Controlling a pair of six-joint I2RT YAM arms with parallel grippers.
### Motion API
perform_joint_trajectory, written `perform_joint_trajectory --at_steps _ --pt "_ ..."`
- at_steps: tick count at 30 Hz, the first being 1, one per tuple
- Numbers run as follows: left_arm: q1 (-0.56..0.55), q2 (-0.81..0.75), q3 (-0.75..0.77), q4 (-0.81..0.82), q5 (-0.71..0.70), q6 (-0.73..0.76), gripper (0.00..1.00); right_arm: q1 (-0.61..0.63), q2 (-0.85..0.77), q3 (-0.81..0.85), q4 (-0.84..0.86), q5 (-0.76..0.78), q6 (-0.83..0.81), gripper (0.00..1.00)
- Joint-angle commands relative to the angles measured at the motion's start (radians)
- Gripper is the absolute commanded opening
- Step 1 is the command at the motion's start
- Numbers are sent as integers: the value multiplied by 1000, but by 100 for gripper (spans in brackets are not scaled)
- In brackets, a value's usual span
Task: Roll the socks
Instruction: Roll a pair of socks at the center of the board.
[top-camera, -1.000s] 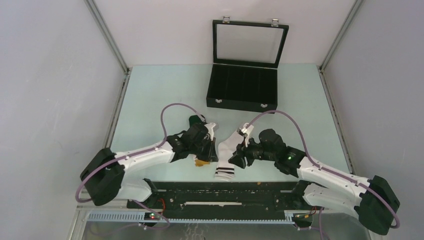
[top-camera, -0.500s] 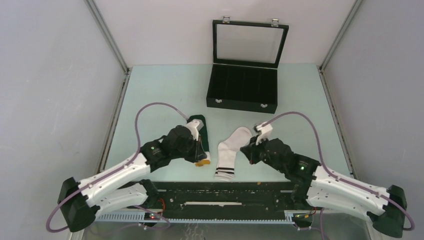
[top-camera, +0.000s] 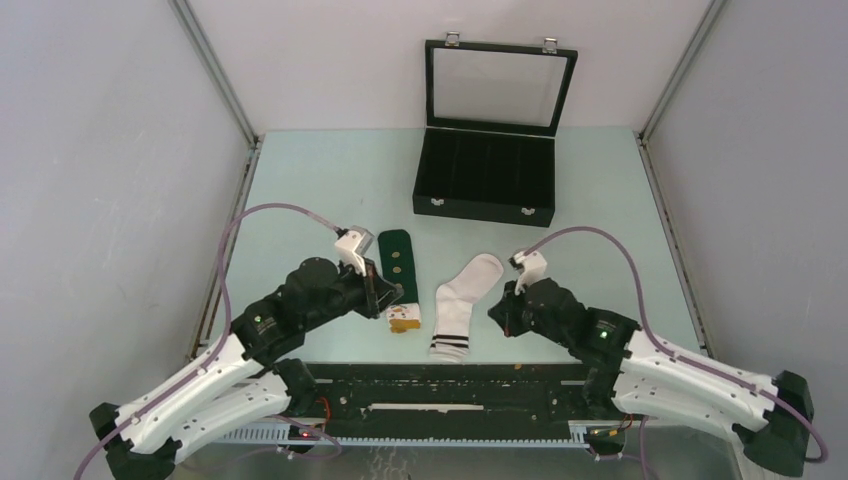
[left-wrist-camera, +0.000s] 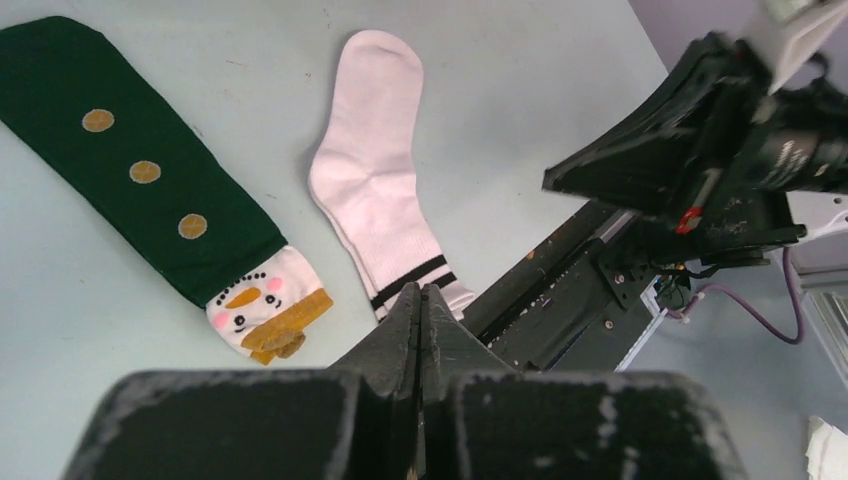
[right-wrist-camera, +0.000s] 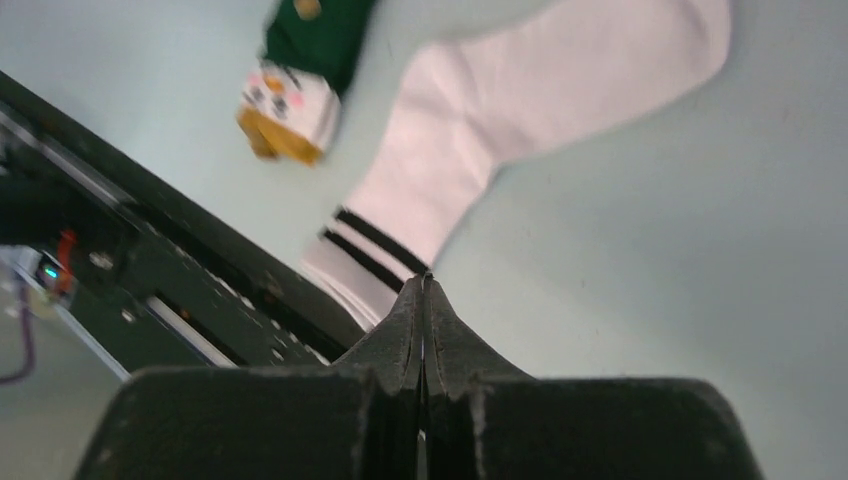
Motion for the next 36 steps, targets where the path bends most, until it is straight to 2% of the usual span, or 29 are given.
perform_joint_trajectory --at_steps 1,9,16,28,36 --pt "-5 27 -57 83 36 -7 0 49 102 1 -84 5 68 0" --pt "-4 193 -143 142 61 -67 0 86 306 7 -41 -50 92 0" --pt "-18 396 -135 179 110 -83 0 110 455 28 3 -99 107 0" --pt "-62 629 -111 220 148 -110 0 139 550 55 41 -99 136 0" --pt "-73 723 -93 250 166 -117 0 139 585 81 47 -89 137 0"
